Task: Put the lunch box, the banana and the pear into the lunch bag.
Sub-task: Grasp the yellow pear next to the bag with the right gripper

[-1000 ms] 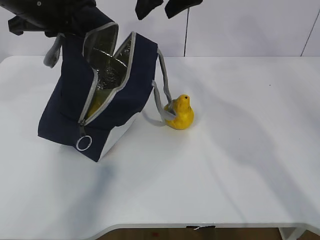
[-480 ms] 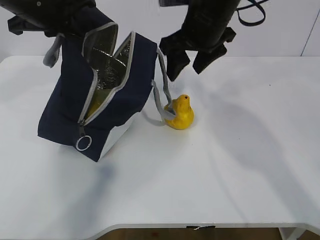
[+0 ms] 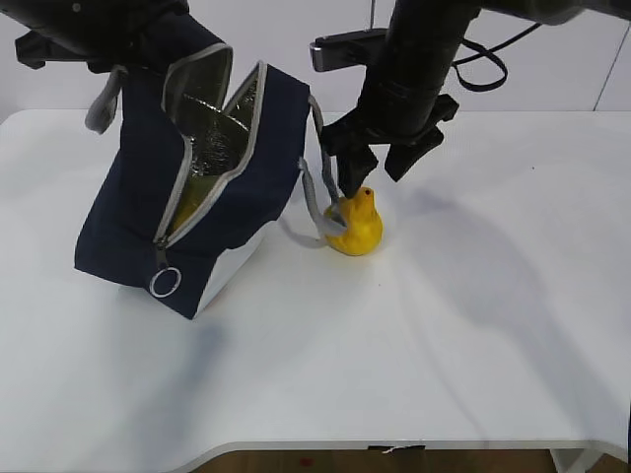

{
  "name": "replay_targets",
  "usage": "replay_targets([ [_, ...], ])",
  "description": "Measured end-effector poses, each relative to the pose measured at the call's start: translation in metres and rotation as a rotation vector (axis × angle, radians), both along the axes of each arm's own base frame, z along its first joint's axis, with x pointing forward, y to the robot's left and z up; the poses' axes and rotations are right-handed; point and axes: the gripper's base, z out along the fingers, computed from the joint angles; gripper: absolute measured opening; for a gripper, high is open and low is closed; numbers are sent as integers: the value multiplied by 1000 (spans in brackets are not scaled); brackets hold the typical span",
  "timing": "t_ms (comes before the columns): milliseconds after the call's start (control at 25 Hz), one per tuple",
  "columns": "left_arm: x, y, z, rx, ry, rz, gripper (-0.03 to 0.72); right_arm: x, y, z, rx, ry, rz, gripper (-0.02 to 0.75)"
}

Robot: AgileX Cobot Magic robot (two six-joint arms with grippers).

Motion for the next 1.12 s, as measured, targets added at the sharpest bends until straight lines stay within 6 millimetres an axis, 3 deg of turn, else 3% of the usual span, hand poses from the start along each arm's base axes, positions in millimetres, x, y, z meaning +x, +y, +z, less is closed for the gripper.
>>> replay_targets([
  [320, 0, 0, 0, 0, 0, 0, -2, 6, 2, -22, -18, 39, 8, 501],
  [920, 0, 0, 0, 0, 0, 0, -2, 14, 5, -32, -8, 2, 11, 480],
  [1120, 0, 0, 0, 0, 0, 0, -2, 16, 6, -37, -6, -3, 10, 412],
])
